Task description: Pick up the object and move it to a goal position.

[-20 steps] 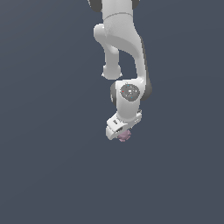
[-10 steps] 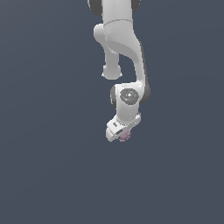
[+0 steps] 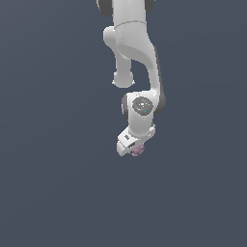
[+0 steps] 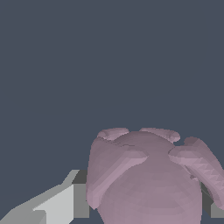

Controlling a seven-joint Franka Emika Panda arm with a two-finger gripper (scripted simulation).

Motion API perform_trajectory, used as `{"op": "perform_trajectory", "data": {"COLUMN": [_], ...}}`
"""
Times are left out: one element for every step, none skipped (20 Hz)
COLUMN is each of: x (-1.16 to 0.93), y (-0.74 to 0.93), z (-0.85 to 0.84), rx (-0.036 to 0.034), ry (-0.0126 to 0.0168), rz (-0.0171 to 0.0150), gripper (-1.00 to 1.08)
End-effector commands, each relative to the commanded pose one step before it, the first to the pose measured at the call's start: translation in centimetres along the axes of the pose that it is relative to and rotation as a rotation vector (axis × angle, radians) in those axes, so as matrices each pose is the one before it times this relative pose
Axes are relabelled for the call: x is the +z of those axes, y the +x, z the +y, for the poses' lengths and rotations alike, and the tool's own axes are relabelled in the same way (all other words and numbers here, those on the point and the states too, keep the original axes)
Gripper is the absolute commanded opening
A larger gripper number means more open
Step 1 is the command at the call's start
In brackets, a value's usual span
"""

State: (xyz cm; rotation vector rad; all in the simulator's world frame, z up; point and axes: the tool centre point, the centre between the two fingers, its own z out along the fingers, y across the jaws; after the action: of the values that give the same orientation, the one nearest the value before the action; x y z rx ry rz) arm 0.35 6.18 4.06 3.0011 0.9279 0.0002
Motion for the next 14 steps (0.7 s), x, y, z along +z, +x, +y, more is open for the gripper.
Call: {"op": "perform_trajectory", "data": {"x": [-0.228,-0.168,-0.205,-0.243,-0.281,-0.318,-0.357,-0.402,-0.433,-0.472,-0.511,-0.550,-0.589,-0.628], "y": [-0.140,-0.114,-0.139,-0.165,-0.191,-0.216,-0.242,-0.265,-0.293,-0.318,-0.344,-0.370,-0.395,-0.420], "z": [-0.014,-0.013,-0.016,-0.018,-0.021,-0.024,-0.027,-0.036,-0.032,-0.035,-0.037,-0.040,-0.043,-0.045], "rx": [-0.00003,0.00000,0.00000,0.00000,0.00000,0.00000,0.00000,-0.00005,0.00000,0.00000,0.00000,0.00000,0.00000,0.00000], "ry": [-0.00014,0.00000,0.00000,0.00000,0.00000,0.00000,0.00000,-0.00065,0.00000,0.00000,0.00000,0.00000,0.00000,0.00000], "rz": [0.00018,0.00000,0.00000,0.00000,0.00000,0.00000,0.00000,-0.00023,0.00000,0.00000,0.00000,0.00000,0.00000,0.00000], "gripper": [-1.00,-1.00,-1.00,-1.00,-1.00,-1.00,-1.00,-1.00,-1.00,-1.00,-1.00,-1.00,-1.00,-1.00]}}
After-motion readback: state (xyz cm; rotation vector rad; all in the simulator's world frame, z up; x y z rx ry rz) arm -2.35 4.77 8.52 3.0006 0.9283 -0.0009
